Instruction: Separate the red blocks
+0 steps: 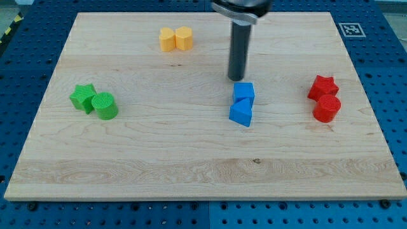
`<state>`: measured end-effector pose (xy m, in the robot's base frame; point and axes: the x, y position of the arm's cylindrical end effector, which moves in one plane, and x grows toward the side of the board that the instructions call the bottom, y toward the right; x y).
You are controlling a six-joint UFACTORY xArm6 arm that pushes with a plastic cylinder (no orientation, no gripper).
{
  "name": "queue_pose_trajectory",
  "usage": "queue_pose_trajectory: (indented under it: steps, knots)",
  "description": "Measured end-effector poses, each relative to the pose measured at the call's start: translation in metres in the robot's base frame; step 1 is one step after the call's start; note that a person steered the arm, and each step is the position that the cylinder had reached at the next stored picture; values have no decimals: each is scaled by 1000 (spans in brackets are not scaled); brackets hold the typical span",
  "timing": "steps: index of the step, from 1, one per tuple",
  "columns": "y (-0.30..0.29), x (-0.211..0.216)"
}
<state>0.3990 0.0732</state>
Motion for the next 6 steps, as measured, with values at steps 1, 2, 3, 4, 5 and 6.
queue_pose_trajectory:
  steps: [1,2,3,4,5,6]
  knots:
    - [39,-17]
    - [78,-15]
    - [95,37]
    - [111,74]
    - [113,87]
    - [113,58]
